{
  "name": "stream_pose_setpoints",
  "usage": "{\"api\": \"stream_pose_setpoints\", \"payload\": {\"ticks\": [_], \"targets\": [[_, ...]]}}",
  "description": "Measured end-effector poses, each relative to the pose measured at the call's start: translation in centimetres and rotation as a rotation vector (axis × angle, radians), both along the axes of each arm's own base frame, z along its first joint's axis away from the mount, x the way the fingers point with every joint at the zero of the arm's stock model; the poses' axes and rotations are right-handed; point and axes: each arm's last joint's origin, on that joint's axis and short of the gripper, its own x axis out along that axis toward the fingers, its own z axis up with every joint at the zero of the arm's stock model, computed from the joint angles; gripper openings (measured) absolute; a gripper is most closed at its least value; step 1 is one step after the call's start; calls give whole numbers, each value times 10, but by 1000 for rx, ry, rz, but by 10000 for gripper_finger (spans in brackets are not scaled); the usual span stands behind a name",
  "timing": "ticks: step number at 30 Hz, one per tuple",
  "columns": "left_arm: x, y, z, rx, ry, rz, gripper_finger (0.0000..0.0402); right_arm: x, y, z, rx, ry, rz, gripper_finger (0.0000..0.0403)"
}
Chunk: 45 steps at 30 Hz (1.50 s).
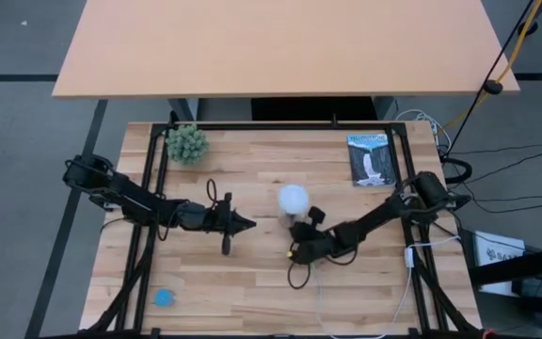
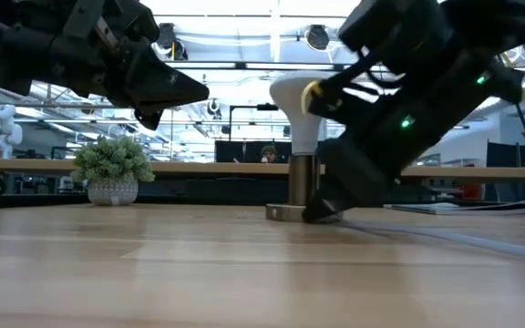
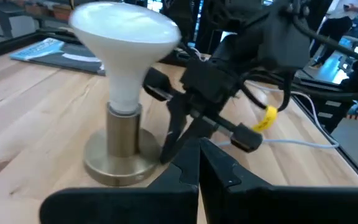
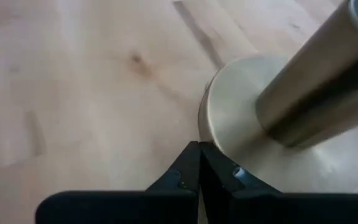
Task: Screw lightbulb
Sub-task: Move the lamp to the center of the table, then remove the lightbulb from the lamp
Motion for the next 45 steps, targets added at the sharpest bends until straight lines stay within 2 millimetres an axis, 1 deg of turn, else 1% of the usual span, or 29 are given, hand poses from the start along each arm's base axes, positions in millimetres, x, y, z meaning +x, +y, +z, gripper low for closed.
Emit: {"api": "stream_pose_setpoints", "payload": {"ticks": [3,7,13,16,19,21,23,25,26,29,32,34,37,40,42,45], "targets": [[0,0,-1,2,6,-1,0,-4,10,8,9,-19,29,0],[0,0,-2,7,23,1,0,-13,26,25,21,-52,84,0],[-1,0,-4,9,38,4,0,-38,44,60,37,-71,145,0],[-1,1,-7,1,70,11,0,-63,44,72,79,-71,132,0],[-2,1,-8,-8,80,14,0,-98,44,77,119,-95,91,0],[-2,1,-8,-8,79,15,0,-123,43,73,151,-148,62,0],[-2,1,-8,-8,80,15,0,-143,41,67,183,-245,19,0],[-1,3,-8,-5,80,23,0,-157,36,58,217,-348,-18,0],[0,5,-9,-4,83,32,0,-161,33,53,233,-386,-30,0],[4,18,-14,-12,109,45,0,-157,22,44,289,-484,-43,0],[15,32,-20,-30,142,35,0,-142,13,45,293,-522,47,0],[27,40,-22,-29,153,24,0,-130,8,48,283,-539,122,0],[51,50,-23,2,153,-17,0,-119,-2,45,252,-530,155,0],[70,58,-25,53,150,-38,0,-112,-8,40,238,-501,138,0],[79,64,-28,78,151,-39,0,-110,-11,36,243,-480,145,0],[86,70,-31,80,154,-73,0,-109,-11,32,250,-464,148,0]]}}
